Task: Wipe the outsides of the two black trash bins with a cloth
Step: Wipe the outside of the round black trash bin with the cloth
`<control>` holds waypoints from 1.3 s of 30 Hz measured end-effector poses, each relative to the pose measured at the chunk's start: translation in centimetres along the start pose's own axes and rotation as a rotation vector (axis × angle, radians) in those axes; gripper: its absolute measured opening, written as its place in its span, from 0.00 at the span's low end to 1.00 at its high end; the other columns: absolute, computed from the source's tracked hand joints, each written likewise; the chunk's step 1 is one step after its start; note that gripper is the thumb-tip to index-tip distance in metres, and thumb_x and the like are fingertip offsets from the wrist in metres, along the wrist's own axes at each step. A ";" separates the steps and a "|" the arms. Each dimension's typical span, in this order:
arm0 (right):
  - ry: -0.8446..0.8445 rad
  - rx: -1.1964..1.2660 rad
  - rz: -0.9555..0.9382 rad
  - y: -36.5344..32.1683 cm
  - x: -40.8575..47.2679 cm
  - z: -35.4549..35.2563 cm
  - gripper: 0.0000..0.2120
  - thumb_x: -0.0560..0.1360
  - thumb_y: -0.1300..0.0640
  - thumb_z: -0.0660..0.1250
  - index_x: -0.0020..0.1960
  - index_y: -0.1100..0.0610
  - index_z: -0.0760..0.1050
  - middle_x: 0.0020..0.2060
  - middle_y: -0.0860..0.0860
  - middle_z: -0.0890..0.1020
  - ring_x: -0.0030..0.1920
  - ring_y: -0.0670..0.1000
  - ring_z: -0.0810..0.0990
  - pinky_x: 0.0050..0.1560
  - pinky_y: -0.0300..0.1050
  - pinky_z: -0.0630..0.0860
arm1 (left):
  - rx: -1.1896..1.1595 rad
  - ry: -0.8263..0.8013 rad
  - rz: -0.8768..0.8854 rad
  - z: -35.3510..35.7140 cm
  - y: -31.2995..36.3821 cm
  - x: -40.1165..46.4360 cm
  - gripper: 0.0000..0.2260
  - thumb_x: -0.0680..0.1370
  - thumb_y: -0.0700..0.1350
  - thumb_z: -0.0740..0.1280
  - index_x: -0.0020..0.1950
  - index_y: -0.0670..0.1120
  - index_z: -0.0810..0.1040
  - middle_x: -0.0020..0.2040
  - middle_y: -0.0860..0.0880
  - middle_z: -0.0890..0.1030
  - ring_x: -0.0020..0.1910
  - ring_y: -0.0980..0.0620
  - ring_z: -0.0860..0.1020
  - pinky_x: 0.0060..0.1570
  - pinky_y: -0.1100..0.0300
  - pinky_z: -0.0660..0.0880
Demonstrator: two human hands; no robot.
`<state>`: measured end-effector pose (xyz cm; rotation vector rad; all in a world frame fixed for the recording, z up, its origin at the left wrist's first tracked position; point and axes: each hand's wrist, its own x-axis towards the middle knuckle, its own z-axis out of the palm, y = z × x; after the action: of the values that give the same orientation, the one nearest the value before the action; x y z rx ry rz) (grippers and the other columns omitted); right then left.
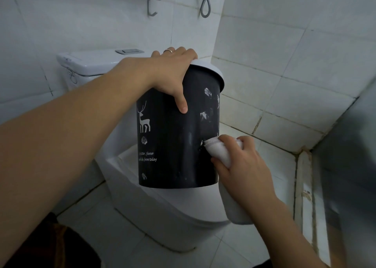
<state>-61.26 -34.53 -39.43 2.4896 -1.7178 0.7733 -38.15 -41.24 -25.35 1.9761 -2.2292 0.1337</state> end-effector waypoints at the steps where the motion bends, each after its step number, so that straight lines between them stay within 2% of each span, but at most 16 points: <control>1: -0.001 0.001 0.012 0.1 0.2 0.0 0.19 0.76 0.44 0.64 0.66 0.40 0.66 0.59 0.49 0.68 0.50 0.55 0.75 0.38 0.45 0.67 | 0.004 0.002 0.003 0.0 0.1 0.0 0.58 0.53 0.60 0.83 0.75 0.49 0.57 0.69 0.49 0.66 0.70 0.44 0.64 0.66 0.45 0.62; 10: -0.001 0.028 -0.131 -2.4 -1.2 -0.4 0.18 0.74 0.45 0.68 0.62 0.40 0.68 0.56 0.48 0.69 0.45 0.52 0.74 0.34 0.41 0.66 | 0.018 -0.004 0.020 0.0 0.6 0.4 0.57 0.52 0.60 0.84 0.74 0.50 0.58 0.68 0.50 0.67 0.69 0.44 0.64 0.64 0.45 0.63; 20: -0.008 -0.010 0.034 0.3 0.2 -0.4 0.18 0.76 0.44 0.63 0.65 0.40 0.67 0.58 0.49 0.67 0.49 0.56 0.76 0.38 0.45 0.69 | 0.014 -0.006 0.018 -0.1 0.7 0.2 0.57 0.52 0.60 0.84 0.74 0.50 0.58 0.67 0.50 0.68 0.68 0.44 0.65 0.64 0.45 0.63; 28: -0.014 -0.004 -0.144 -3.0 -1.6 -0.5 0.17 0.74 0.46 0.67 0.63 0.41 0.70 0.55 0.48 0.70 0.44 0.52 0.74 0.33 0.40 0.65 | 0.019 -0.011 0.023 -0.1 0.9 0.3 0.57 0.52 0.59 0.84 0.74 0.50 0.58 0.67 0.50 0.67 0.69 0.45 0.64 0.65 0.45 0.62; 32: 0.007 -0.006 -0.072 -1.8 -0.7 -0.4 0.17 0.75 0.46 0.65 0.63 0.40 0.69 0.56 0.48 0.69 0.46 0.54 0.75 0.34 0.44 0.69 | 0.016 -0.009 0.015 -0.1 0.7 0.3 0.57 0.52 0.60 0.84 0.74 0.50 0.58 0.67 0.50 0.67 0.68 0.45 0.64 0.65 0.45 0.63; 39: -0.006 -0.003 0.039 -0.2 0.4 -0.6 0.18 0.77 0.44 0.62 0.66 0.41 0.67 0.59 0.49 0.67 0.51 0.54 0.74 0.38 0.44 0.67 | 0.004 -0.008 0.009 -0.1 0.4 0.3 0.57 0.52 0.60 0.83 0.74 0.50 0.58 0.67 0.50 0.67 0.68 0.45 0.65 0.64 0.46 0.62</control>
<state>-61.23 -34.64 -38.73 2.4659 -1.7738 0.7653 -38.55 -41.48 -25.21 1.9722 -2.2440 0.1316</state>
